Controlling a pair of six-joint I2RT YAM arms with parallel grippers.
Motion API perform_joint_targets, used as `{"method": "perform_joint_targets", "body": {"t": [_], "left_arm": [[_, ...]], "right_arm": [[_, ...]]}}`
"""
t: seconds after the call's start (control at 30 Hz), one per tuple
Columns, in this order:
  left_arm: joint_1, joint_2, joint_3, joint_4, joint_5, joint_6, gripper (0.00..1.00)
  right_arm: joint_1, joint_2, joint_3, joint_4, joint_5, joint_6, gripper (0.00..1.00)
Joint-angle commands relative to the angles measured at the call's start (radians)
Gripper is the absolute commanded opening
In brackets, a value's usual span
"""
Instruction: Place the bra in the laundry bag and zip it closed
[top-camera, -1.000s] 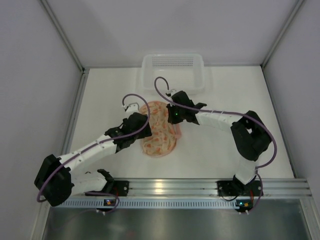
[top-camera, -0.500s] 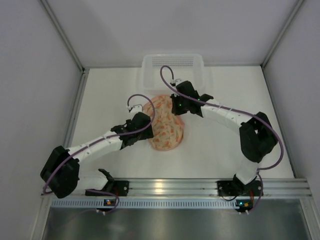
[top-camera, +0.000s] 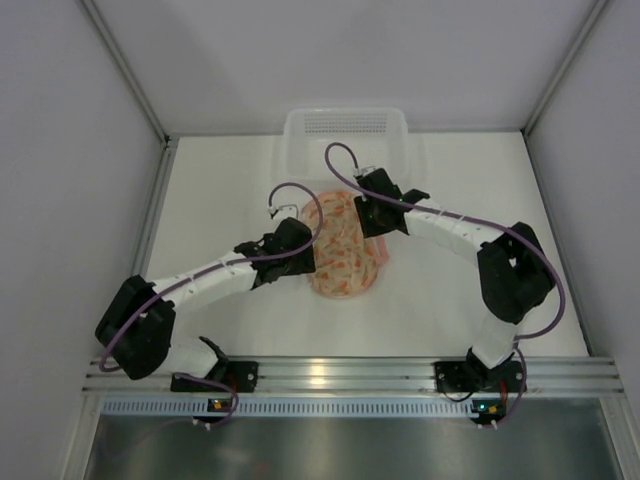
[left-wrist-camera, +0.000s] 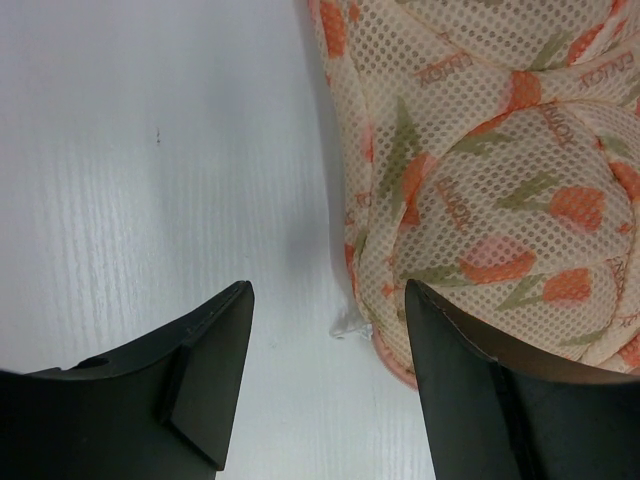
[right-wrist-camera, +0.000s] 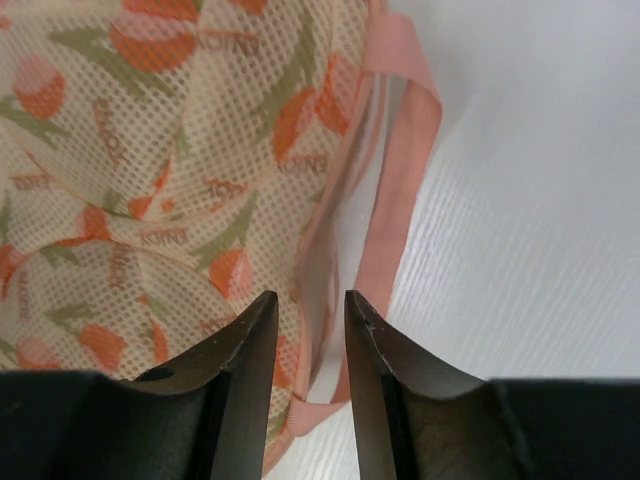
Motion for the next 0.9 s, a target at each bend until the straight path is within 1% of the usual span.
{"method": "perform_joint_targets", "body": {"t": [0.0,0.07,0.1,0.17,0.27,0.33,0.37,0.43,0.47,0.53,0.57,0.6,0.63,0.7,0.73,0.77,0.87], "left_arm": [[-0.006,0.039,0.071,0.052,0.022,0.041,0.68],[-0.009,0.056,0.088,0.065,0.028,0.060,0.68],[-0.012,0.075,0.096,0.071,0.029,0.066,0.68],[-0.012,0.093,0.120,0.075,0.026,0.081,0.68],[-0.014,0.124,0.147,0.082,0.017,0.095,0.68],[-0.014,0.136,0.154,0.091,0.026,0.100,0.68],[-0.015,0.138,0.162,0.094,0.035,0.109,0.68],[-0.018,0.139,0.171,0.102,0.084,0.121,0.68],[-0.023,0.136,0.186,0.103,0.106,0.155,0.67],[-0.066,0.130,0.202,0.102,0.103,0.195,0.67],[-0.090,0.129,0.211,0.102,0.097,0.239,0.68],[-0.140,0.130,0.228,0.102,0.088,0.261,0.68],[-0.162,0.135,0.237,0.102,0.066,0.276,0.68],[-0.213,0.161,0.251,0.099,0.046,0.307,0.68],[-0.222,0.170,0.262,0.098,0.039,0.308,0.68],[-0.228,0.185,0.265,0.095,0.040,0.314,0.68],[-0.257,0.196,0.283,0.097,0.060,0.311,0.68]], "right_arm": [[-0.008,-0.093,-0.028,-0.039,0.052,0.023,0.34],[-0.008,-0.130,-0.049,-0.054,0.037,0.046,0.40],[-0.008,-0.177,-0.084,-0.051,0.017,0.071,0.42],[-0.006,-0.234,-0.135,-0.039,0.006,0.095,0.43],[-0.011,-0.384,-0.242,-0.028,0.022,0.146,0.42],[-0.014,-0.442,-0.336,-0.016,0.023,0.195,0.35],[-0.019,-0.493,-0.365,-0.008,0.022,0.212,0.25],[-0.020,-0.531,-0.448,0.016,0.017,0.260,0.14],[-0.022,-0.556,-0.474,0.027,0.003,0.275,0.10],[-0.020,-0.573,-0.552,0.098,-0.024,0.327,0.05],[-0.022,-0.588,-0.578,0.136,-0.056,0.345,0.02],[-0.022,-0.594,-0.629,0.174,-0.076,0.382,0.01],[-0.022,-0.602,-0.655,0.273,-0.096,0.402,0.01],[-0.022,-0.608,-0.724,0.364,-0.130,0.457,0.00],[-0.022,-0.607,-0.743,0.454,-0.139,0.471,0.00],[-0.022,-0.598,-0.755,0.504,-0.171,0.482,0.00],[-0.020,-0.564,-0.780,0.593,-0.178,0.499,0.00]]}}
